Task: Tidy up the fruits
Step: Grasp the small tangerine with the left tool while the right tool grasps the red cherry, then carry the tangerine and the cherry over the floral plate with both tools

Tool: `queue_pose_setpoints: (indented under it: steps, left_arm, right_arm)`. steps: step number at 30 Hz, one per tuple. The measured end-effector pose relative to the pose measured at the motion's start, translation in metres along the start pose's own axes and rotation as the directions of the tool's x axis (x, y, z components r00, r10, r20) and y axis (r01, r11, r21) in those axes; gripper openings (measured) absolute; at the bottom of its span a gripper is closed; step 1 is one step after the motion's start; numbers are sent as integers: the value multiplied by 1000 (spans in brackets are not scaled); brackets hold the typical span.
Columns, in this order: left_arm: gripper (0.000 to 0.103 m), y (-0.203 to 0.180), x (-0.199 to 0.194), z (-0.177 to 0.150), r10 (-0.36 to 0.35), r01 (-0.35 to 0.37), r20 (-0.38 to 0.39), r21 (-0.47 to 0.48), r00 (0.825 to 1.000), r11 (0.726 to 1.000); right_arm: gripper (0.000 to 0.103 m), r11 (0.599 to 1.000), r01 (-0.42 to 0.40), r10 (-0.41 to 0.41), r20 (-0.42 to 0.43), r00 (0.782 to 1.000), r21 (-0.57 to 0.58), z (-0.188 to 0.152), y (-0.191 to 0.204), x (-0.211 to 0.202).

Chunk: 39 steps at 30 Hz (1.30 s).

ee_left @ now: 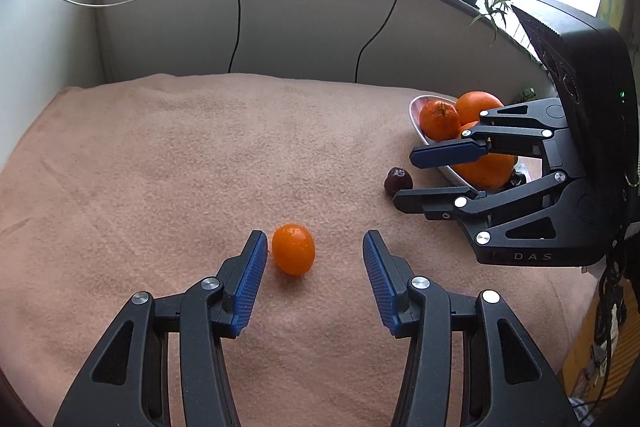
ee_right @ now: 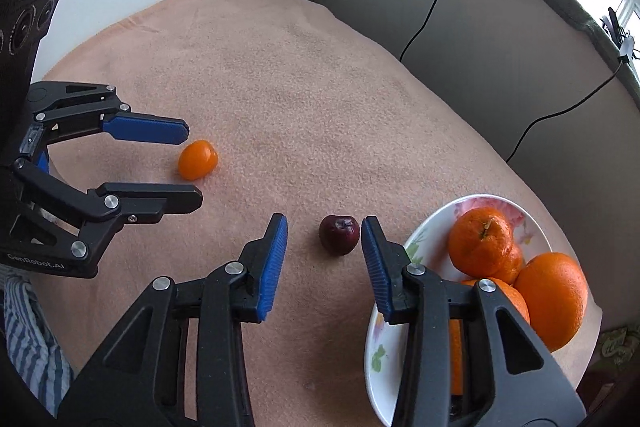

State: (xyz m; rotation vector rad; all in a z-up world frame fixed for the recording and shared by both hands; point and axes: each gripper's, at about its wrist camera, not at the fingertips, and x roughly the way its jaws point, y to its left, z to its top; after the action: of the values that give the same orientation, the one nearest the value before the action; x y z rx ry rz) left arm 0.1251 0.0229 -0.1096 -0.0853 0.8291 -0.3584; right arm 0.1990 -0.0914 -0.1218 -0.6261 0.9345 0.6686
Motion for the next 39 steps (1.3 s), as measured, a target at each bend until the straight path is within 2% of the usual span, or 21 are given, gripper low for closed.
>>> queue_pose_setpoints:
  steps: [6, 9, 12, 15, 21, 33, 34, 39]
  left_arm:
    - [49, 0, 7, 1, 5, -5, -18, 5, 1000, 1000]
    - [49, 0, 9, 2, 11, -10, -25, 11, 1000, 1000]
    - [49, 0, 11, 2, 16, -16, -32, 19, 999, 1000]
    - [43, 0, 16, 2, 22, -21, -41, 24, 999, 999]
    - [22, 1, 23, 3, 30, -28, -45, 26, 999, 999]
    - [22, -5, 9, 4, 27, -27, -8, 24, 1000, 999]
    - [22, -8, 7, 5, 24, -24, -3, 27, 1000, 999]
    - [22, -23, -2, 14, 10, -11, 28, 54, 1000, 998]
  right_arm:
    - [40, 998, 21, -26, -66, 997, -65, 5, 0, 12]
    - [33, 997, 17, -24, -86, 996, -75, 8, 0, 16]
    - [31, 996, 19, -28, -104, 994, -92, 13, 2, 21]
    - [26, 994, 21, -34, -119, 992, -107, 14, 5, 28]
    - [25, 997, 13, -18, -75, 997, -78, 16, 9, 20]
    - [25, 1000, -26, 26, 31, 999, 7, 9, 3, -14]
    - [25, 999, -28, 27, 43, 999, 18, -2, -3, -22]
    - [25, 997, -29, 22, 91, 996, 72, -11, -17, -38]
